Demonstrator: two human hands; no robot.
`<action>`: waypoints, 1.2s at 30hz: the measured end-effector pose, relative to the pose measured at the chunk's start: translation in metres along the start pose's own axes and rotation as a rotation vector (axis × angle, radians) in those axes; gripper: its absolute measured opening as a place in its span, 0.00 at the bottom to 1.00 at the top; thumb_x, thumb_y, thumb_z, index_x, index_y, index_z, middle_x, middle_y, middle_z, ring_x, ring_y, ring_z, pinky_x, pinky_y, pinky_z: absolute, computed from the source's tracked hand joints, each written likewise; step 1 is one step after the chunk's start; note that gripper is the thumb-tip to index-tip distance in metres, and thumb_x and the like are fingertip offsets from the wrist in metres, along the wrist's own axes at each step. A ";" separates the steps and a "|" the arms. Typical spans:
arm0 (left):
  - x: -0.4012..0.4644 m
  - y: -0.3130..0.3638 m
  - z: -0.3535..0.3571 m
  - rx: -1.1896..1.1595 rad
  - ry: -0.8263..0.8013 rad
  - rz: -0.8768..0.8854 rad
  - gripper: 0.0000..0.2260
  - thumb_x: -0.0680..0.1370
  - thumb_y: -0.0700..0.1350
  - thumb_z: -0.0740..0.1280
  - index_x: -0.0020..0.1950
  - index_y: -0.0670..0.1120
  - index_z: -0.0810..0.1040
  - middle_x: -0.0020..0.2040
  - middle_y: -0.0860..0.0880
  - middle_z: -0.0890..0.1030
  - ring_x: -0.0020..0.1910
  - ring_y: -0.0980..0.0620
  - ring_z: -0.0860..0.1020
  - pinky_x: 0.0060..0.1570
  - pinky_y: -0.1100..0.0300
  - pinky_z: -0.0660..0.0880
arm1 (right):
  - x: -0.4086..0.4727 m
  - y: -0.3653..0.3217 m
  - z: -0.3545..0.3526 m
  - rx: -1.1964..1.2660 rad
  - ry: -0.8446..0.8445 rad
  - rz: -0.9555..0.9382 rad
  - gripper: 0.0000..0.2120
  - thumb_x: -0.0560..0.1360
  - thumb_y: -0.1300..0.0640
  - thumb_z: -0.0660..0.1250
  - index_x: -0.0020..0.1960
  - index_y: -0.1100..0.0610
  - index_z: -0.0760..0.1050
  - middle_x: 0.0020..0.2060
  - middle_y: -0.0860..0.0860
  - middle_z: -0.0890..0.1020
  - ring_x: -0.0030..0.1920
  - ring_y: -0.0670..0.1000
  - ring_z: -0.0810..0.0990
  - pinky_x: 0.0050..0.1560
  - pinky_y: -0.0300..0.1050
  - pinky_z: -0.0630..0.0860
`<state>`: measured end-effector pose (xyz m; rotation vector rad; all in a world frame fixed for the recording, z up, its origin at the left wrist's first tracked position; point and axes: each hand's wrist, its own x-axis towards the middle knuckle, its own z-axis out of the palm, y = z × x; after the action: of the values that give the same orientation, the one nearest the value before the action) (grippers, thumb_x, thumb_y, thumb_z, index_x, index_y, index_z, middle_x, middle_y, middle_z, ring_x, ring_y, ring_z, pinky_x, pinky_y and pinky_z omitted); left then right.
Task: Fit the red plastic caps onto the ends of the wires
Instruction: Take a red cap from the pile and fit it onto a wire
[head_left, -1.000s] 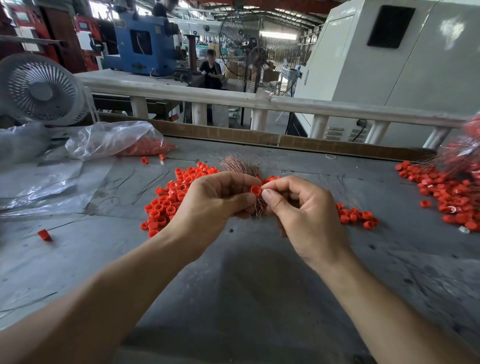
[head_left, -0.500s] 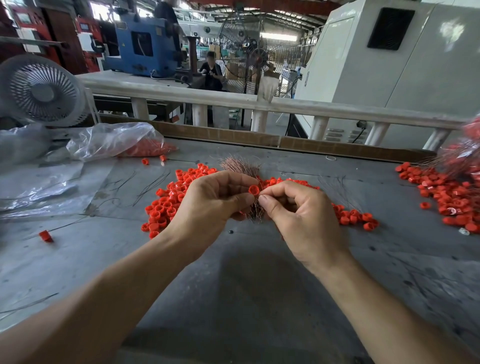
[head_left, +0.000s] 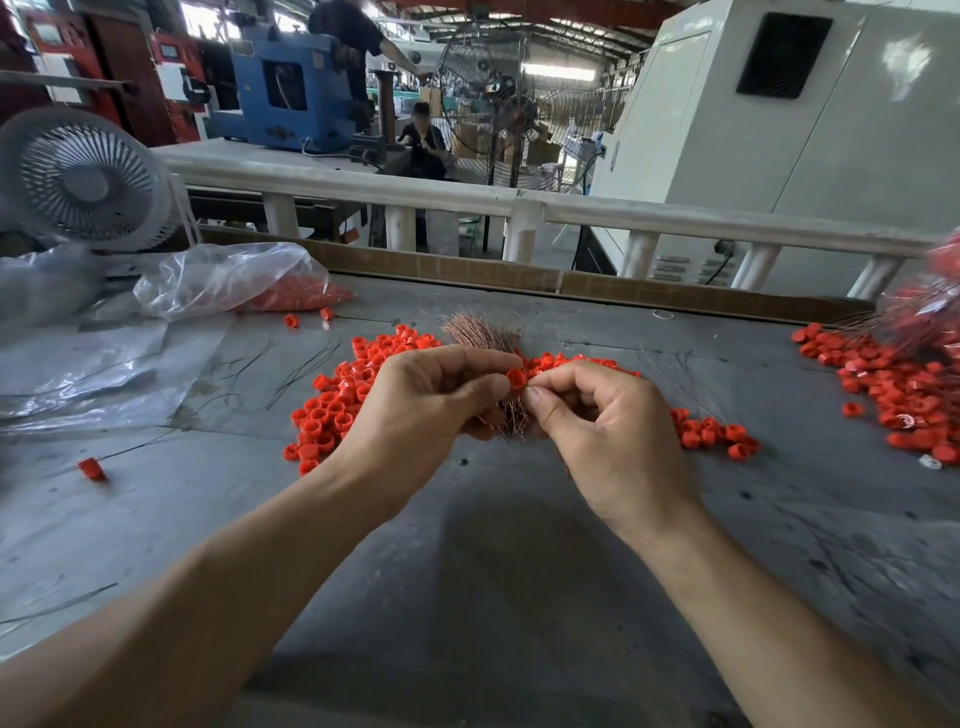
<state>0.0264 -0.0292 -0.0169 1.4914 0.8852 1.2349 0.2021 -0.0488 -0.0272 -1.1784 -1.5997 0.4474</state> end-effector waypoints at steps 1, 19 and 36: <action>0.000 0.000 0.000 0.009 0.002 0.003 0.09 0.78 0.35 0.70 0.54 0.46 0.86 0.38 0.47 0.85 0.36 0.54 0.81 0.39 0.65 0.79 | 0.000 0.000 0.000 0.000 0.000 0.005 0.07 0.78 0.58 0.73 0.42 0.49 0.83 0.34 0.46 0.84 0.35 0.46 0.82 0.36 0.38 0.77; 0.000 -0.003 -0.002 0.120 -0.023 0.035 0.10 0.77 0.35 0.72 0.55 0.45 0.85 0.43 0.43 0.85 0.39 0.53 0.82 0.42 0.61 0.81 | -0.001 0.004 0.001 0.010 -0.044 0.061 0.07 0.78 0.55 0.73 0.42 0.47 0.82 0.33 0.44 0.83 0.29 0.42 0.78 0.28 0.33 0.70; 0.001 -0.004 -0.001 0.167 0.000 0.020 0.08 0.78 0.36 0.71 0.54 0.46 0.85 0.43 0.42 0.86 0.41 0.40 0.83 0.40 0.59 0.82 | -0.002 -0.002 -0.001 -0.015 -0.087 0.082 0.06 0.79 0.56 0.72 0.43 0.51 0.83 0.32 0.49 0.84 0.28 0.41 0.76 0.29 0.34 0.70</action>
<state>0.0259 -0.0276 -0.0203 1.6354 0.9955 1.1992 0.2021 -0.0520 -0.0263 -1.2540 -1.6360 0.5473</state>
